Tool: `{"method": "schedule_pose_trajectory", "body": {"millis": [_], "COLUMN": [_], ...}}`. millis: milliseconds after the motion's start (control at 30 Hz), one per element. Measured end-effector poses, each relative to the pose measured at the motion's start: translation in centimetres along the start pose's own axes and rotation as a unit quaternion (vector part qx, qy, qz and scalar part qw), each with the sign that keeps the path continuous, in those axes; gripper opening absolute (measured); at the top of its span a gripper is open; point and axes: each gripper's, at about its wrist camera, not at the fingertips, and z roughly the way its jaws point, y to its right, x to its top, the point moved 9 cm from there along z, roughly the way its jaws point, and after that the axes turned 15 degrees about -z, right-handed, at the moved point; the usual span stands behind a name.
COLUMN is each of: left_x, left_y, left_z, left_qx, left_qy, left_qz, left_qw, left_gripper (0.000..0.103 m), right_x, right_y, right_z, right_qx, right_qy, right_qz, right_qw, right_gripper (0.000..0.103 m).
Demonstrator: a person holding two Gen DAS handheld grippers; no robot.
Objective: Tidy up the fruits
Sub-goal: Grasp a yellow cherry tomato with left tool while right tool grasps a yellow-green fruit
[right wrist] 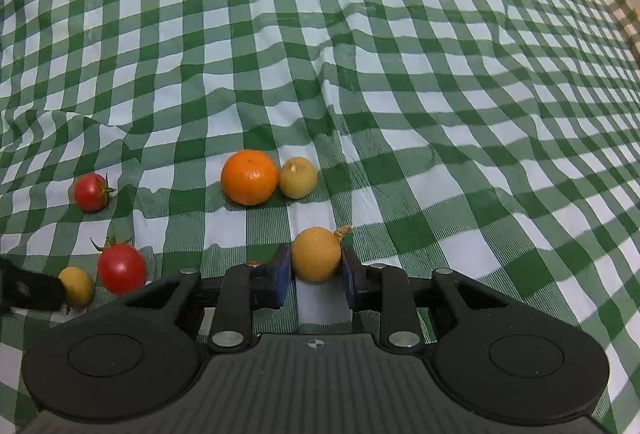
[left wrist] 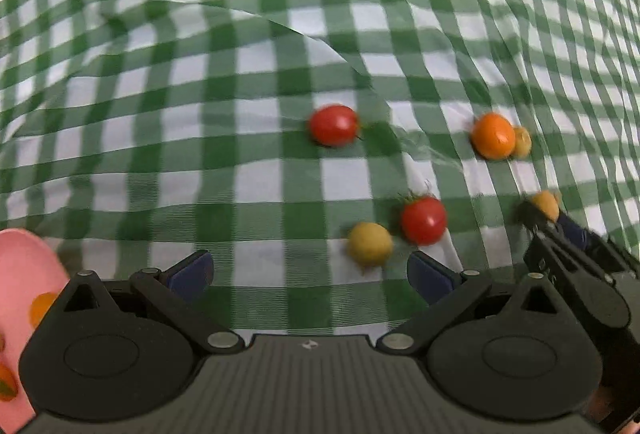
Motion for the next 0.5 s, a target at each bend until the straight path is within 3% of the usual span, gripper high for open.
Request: {"method": "schedule_pose_trajectory", "body": {"millis": [167, 200, 333, 500], "left_x": [0.3, 0.4, 0.1, -0.1], "left_y": [0.9, 1.0, 1.3, 0.7], "left_z": [1.5, 1.6, 1.7, 0.8], "left_qx": [0.002, -0.006, -0.029, -0.022], "left_qy": [-0.007, -0.01, -0.024, -0.008], "left_qz": [0.0, -0.008, -0.017, -0.014], "left_qw": [1.0, 0.9999, 0.9992, 0.9996], "left_gripper": [0.101, 0.091, 0.03, 0.028], "right_x": [0.1, 0.1, 0.4, 0.7], "right_y": [0.1, 0.0, -0.1, 0.1], "right_z": [0.5, 0.6, 0.9, 0.8], "right_qx": [-0.003, -0.005, -0.013, -0.014], "right_qy": [0.007, 0.008, 0.012, 0.018], "right_qz": [-0.007, -0.009, -0.019, -0.02], "right_qw": [1.0, 1.0, 1.0, 1.0], "right_gripper": [0.028, 0.028, 0.028, 0.027]}}
